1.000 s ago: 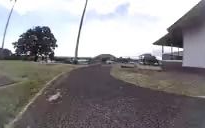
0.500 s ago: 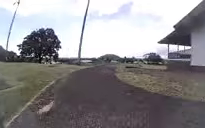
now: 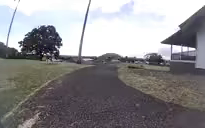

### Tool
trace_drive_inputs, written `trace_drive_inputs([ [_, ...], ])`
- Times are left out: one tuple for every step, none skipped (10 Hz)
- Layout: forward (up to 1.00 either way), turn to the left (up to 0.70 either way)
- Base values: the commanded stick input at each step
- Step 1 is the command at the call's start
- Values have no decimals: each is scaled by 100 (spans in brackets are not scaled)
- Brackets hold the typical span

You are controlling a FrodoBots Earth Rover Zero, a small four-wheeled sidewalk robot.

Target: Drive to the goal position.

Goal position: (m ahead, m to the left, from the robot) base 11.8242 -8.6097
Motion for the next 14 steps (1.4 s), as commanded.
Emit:
trace_drive_inputs([
  [70, 3],
  [70, 3],
  [70, 3],
  [70, 3],
  [70, 3],
  [70, 3],
  [70, 36],
  [70, 36],
  [70, 36],
  [70, 36],
  [70, 31],
  [70, 15],
  [70, 5],
  [70, 4],
])
